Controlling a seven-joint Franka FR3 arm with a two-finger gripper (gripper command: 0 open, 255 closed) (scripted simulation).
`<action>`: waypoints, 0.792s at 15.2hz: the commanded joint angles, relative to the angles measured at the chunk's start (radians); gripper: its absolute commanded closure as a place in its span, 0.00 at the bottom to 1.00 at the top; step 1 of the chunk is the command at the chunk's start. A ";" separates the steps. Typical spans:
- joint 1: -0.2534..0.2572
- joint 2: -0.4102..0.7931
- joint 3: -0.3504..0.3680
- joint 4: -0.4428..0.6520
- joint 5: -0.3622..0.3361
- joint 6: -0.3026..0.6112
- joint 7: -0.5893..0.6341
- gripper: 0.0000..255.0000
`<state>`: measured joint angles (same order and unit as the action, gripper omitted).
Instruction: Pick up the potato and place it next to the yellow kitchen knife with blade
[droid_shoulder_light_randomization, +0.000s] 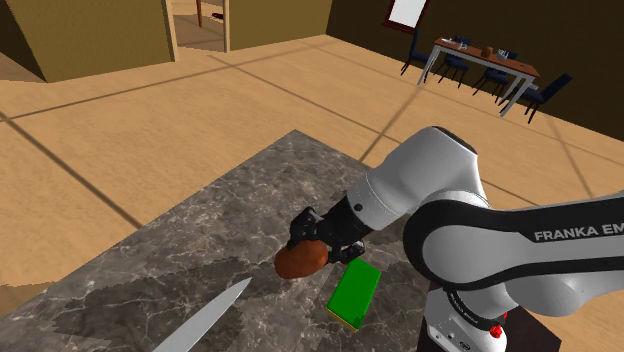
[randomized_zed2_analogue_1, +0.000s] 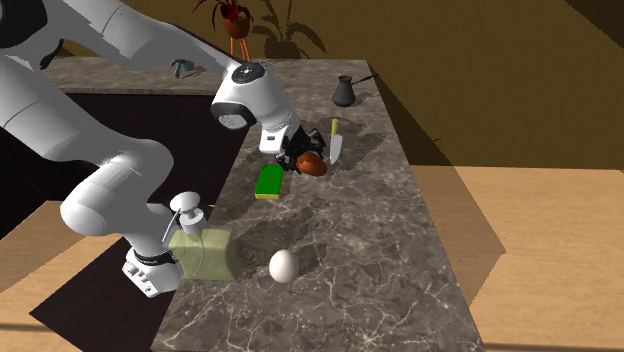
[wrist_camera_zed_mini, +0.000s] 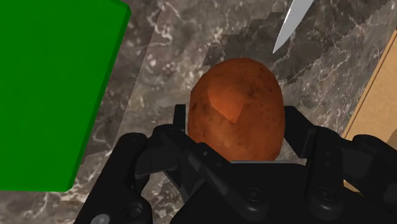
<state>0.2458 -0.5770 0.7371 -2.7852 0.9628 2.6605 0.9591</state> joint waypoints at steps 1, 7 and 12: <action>0.004 0.011 0.001 -0.007 -0.002 -0.018 -0.001 1.00; 0.015 0.004 -0.012 -0.017 -0.002 -0.018 -0.005 0.00; 0.019 -0.098 -0.051 -0.018 -0.047 -0.124 0.033 0.00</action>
<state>0.2582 -0.6308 0.7016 -2.7971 0.9295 2.5795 0.9787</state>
